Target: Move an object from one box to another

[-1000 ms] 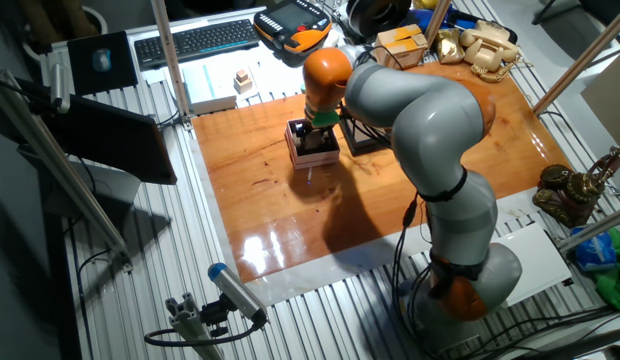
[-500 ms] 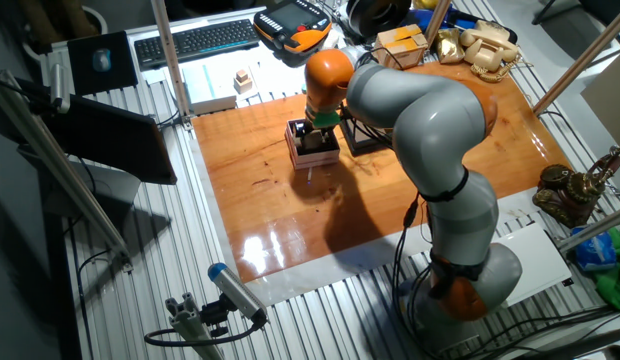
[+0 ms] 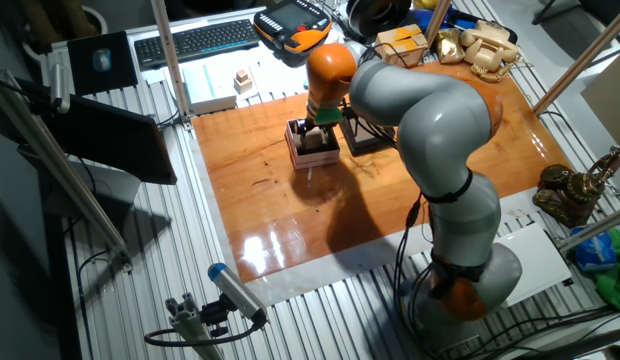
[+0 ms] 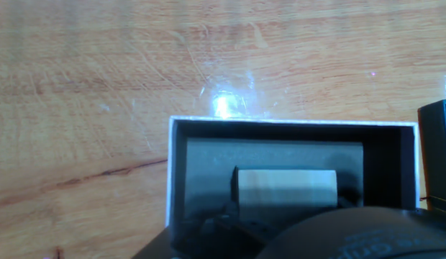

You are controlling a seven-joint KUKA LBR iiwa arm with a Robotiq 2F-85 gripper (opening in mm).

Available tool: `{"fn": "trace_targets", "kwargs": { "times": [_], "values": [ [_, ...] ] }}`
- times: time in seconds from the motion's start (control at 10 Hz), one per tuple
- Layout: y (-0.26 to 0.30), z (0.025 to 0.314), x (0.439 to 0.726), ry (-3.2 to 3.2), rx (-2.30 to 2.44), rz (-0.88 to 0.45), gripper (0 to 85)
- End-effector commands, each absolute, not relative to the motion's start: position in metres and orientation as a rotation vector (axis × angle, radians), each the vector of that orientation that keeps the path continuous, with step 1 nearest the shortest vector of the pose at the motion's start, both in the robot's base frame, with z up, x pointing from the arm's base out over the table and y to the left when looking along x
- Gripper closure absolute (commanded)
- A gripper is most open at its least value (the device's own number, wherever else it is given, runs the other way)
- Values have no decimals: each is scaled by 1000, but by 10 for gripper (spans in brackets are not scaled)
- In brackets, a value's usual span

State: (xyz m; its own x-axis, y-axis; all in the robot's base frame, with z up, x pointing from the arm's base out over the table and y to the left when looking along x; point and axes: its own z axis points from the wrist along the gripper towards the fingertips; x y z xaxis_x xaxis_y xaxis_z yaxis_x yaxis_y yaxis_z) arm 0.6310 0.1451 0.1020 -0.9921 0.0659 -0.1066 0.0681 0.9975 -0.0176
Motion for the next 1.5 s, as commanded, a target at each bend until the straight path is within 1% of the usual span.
{"fn": "trace_targets", "kwargs": {
  "times": [0.0,0.1,0.2,0.3,0.4,0.7,1.0,1.4],
  "values": [
    [145,111,631,3042,97,-39,170],
    [142,126,633,3058,94,-29,340],
    [140,139,633,3063,68,-30,340],
    [135,152,633,3073,44,-10,510],
    [131,166,632,3083,16,24,850],
    [119,202,630,3090,-43,42,850],
    [108,228,623,3078,-80,43,850],
    [103,237,616,3072,-109,4,850]
  ]
}}
